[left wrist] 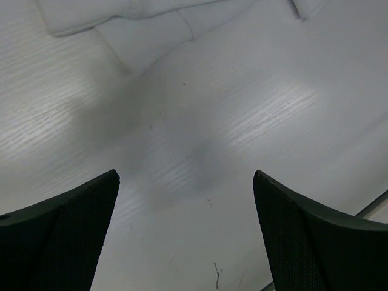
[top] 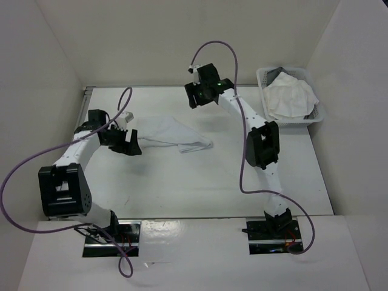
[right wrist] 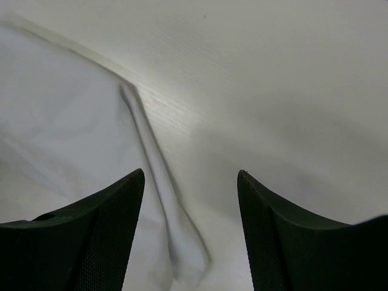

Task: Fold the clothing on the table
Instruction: Flatten the skirt out

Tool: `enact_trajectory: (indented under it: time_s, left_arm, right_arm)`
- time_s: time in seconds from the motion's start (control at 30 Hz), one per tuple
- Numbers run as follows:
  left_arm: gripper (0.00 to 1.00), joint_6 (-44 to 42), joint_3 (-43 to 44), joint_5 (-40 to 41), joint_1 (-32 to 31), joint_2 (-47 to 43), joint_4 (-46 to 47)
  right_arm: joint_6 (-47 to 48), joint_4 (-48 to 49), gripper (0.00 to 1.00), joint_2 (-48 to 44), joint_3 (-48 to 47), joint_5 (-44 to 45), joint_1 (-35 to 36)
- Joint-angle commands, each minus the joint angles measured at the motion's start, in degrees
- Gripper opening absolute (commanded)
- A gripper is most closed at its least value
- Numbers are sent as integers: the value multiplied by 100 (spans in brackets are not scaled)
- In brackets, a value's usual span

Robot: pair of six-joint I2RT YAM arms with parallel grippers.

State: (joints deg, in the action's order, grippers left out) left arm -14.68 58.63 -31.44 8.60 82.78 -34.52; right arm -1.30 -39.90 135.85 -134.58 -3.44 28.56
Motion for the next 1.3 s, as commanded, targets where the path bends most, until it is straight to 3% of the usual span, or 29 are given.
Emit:
enact_trajectory:
  time_s: [0.0,0.13,0.23,0.3,0.43,0.9,1.1,1.27]
  left_arm:
    - [96,122,184,-398,-305,543,586]
    - [86,517,464,-530,-306,1239,736]
    - [77,772,640,-653,-306,1530,807]
    - [62,1054,641,-653,-306,1592,1070]
    - [45,1476,404,-372,-306,1714,1596]
    - [49,2461,219,472,-306,2347,2125]
    - [44,2637,324,525,-306,2576,2283]
    - [33,2742,439,393,-306,2717,2336]
  right_arm:
    - [779,-238,68,-1191,939,-306,115]
    - [1254,183,63,-2009,2739,-61,290]
    - [1623,491,62,-2379,3410,536,589]
    - [1764,553,62,-2379,3492,957,940]
    - [1774,422,60,-2152,3221,942,1135]
    - [1721,299,60,-1984,3061,792,1135]
    - [1668,299,60,-1984,3114,792,1135]
    - [1668,299,60,-1782,3114,669,1257]
